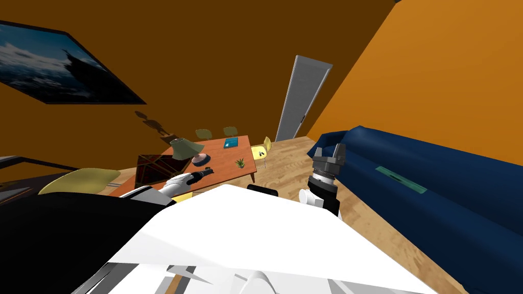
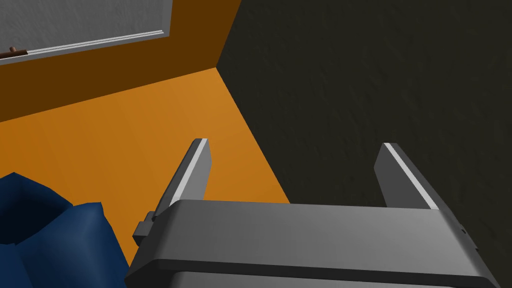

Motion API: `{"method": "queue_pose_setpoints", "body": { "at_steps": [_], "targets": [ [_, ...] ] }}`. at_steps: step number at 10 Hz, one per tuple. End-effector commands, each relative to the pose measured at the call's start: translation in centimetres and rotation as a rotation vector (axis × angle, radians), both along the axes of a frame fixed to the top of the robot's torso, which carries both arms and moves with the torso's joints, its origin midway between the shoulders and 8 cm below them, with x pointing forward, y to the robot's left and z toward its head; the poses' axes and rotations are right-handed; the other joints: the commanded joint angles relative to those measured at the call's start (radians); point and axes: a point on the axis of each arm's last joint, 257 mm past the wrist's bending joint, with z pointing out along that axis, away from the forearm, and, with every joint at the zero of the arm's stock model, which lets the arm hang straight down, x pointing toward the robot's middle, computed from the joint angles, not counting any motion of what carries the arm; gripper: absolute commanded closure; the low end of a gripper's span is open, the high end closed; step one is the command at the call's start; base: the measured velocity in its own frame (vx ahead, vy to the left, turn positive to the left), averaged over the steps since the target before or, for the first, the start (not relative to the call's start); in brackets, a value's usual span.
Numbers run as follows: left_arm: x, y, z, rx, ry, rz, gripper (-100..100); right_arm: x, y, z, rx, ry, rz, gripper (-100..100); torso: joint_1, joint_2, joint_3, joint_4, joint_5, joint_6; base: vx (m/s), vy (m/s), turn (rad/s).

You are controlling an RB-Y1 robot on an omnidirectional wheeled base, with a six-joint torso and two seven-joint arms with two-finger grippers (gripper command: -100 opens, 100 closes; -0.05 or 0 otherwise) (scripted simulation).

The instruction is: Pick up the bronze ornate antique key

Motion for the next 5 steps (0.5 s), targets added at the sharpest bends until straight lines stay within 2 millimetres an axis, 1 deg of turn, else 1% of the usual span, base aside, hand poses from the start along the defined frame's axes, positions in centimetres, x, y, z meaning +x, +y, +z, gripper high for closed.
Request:
{"method": "queue_pose_setpoints", "body": {
  "at_steps": [1,2,3,4,5],
  "targets": [
    [0.0,0.0,0.0,0.000,0.000,0.000,100,0.0,0.0,0.0,0.000,0.000,0.000,0,0.000,0.000,0.000,0.000,0.000,0.000,0.000,0.000,0.000],
    [0.0,0.0,0.0,0.000,0.000,0.000,0,0.0,0.0,0.0,0.000,0.000,0.000,0,0.000,0.000,0.000,0.000,0.000,0.000,0.000,0.000,0.000],
    [-0.2,0.8,1.0,0.002,0.001,-0.009,100,0.0,0.0,0.0,0.000,0.000,0.000,0,0.000,0.000,0.000,0.000,0.000,0.000,-0.013,-0.061,0.086],
    [0.0,0.6,0.7,0.004,0.000,-0.006,100,0.0,0.0,0.0,0.000,0.000,0.000,0,-0.003,0.001,0.001,0.000,-0.001,-0.001,-0.009,-0.039,0.040],
    [0.0,0.7,0.8,0.003,0.001,-0.006,0,0.0,0.0,0.0,0.000,0.000,0.000,0,-0.003,0.001,0.001,0.000,-0.001,0.000,-0.002,-0.006,-0.001]
  ]
}}
